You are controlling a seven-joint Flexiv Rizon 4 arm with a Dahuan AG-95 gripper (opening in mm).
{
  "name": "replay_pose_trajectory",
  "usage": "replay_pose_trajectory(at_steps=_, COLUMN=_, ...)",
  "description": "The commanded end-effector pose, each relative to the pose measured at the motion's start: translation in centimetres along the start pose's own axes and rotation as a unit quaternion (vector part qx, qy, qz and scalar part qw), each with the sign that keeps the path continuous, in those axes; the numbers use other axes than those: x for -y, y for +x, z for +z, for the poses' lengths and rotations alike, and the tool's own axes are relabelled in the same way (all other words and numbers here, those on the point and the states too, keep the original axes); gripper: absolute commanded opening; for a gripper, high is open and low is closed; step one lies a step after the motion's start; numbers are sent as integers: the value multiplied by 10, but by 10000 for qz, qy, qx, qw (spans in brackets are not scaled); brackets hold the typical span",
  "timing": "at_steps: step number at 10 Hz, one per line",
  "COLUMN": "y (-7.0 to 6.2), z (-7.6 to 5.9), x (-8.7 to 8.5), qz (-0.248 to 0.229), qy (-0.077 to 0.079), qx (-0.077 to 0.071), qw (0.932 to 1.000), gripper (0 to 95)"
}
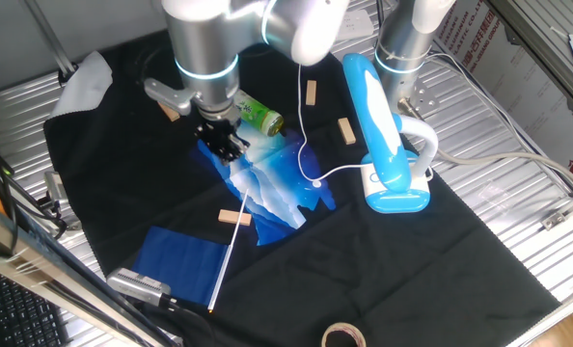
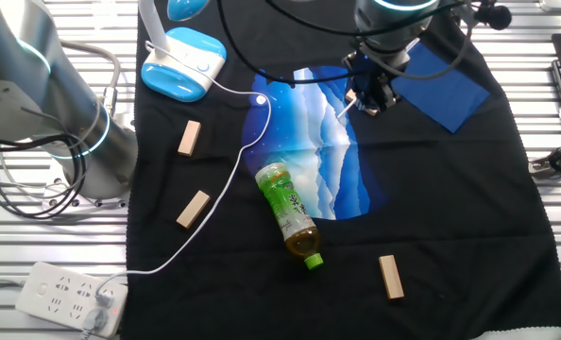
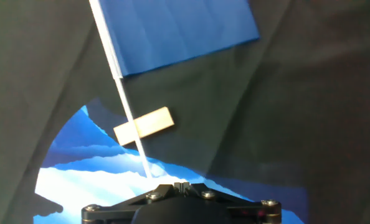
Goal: Wave the flag
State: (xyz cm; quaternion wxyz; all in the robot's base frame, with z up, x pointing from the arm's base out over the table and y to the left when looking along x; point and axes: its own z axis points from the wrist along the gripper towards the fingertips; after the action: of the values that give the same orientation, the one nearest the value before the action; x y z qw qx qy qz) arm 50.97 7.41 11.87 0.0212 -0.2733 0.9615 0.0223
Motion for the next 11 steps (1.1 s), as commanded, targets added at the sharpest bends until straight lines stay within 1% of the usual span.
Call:
replay_pose_trajectory(at_steps=1, y=-2, z=8, x=-9, qz=-159, qy=18, qx=15, qw=9999, gripper=0)
replay_pose_trajectory(at_steps=2, y=-3, z=11, x=-12, qz=-276, qy=26, qx=16, qw=9996, gripper=0)
replay_pose_trajectory(at_steps=3, y=-6, z=14, x=-15, qz=-429, qy=12, qx=-21, qw=9991, gripper=0)
replay_pose_trajectory(at_steps=5, y=-10, z=19, x=-21, qz=-581, qy=5, qx=-59, qw=9983, gripper=0)
replay_pose_trajectory(at_steps=7, y=-12, z=28, x=-29, qz=-658, qy=-8, qx=-71, qw=9978, gripper=0)
replay_pose_trajectory(at_steps=10, y=-15, z=33, x=-34, qz=-745, qy=-29, qx=-83, qw=9972, gripper=0)
replay_pose_trajectory(at_steps=11, y=-15, z=36, x=-37, qz=-722, qy=4, qx=-108, qw=9973, gripper=0)
